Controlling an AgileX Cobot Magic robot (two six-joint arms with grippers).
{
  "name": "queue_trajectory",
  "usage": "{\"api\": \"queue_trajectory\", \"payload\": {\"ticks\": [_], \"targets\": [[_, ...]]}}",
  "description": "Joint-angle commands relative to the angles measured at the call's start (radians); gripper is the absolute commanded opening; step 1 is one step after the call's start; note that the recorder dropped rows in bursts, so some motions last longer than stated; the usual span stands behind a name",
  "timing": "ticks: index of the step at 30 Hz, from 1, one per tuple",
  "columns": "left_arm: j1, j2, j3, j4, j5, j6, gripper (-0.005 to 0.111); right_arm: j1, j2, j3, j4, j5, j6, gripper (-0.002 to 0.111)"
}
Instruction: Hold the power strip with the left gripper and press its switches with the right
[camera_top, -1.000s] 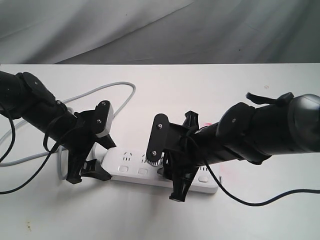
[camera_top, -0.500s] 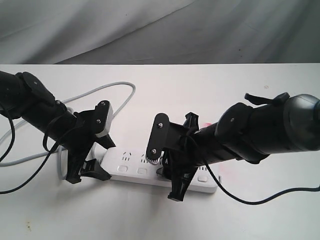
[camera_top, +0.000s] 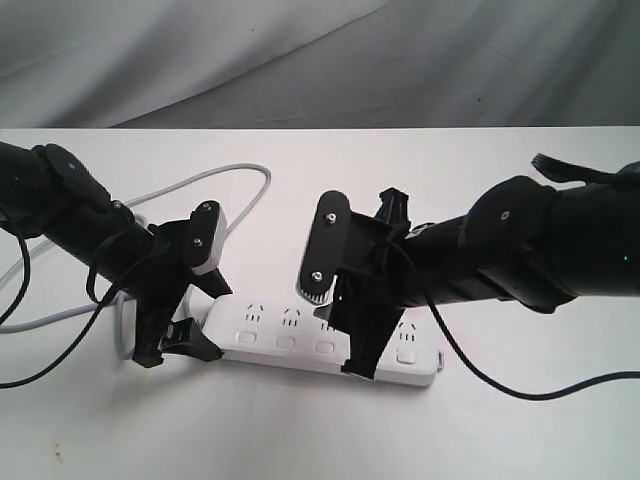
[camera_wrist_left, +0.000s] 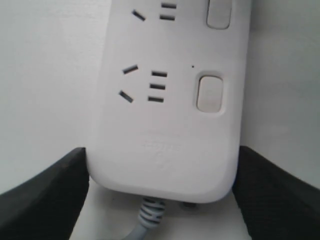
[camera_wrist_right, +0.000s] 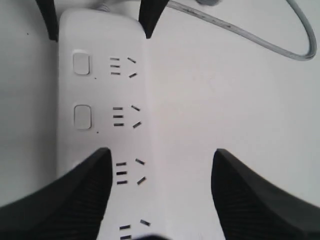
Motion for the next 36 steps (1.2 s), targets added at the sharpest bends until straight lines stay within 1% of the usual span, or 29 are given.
{"api": "queue_trajectory", "payload": {"ticks": [1, 11, 26, 36], "targets": [[-0.005, 0.001, -0.002, -0.005, 0.014, -0.006, 0.059, -0.027, -0.006, 0.049, 0.005, -0.013, 0.007, 0.055], [-0.005, 0.001, -0.002, -0.005, 0.014, -0.006, 0.059, -0.053, 0.001, 0.074, 0.016, -0.022, 0.007, 0.055], [-0.005, 0.001, -0.002, -0.005, 0.014, -0.006, 0.059, -0.056, 0.033, 0.074, 0.016, -0.013, 0.007, 0.055], [-0.005, 0.001, -0.002, -0.005, 0.014, -0.006, 0.059, -0.056, 0.033, 0.107, 0.016, -0.028, 0.007, 0.055]]}}
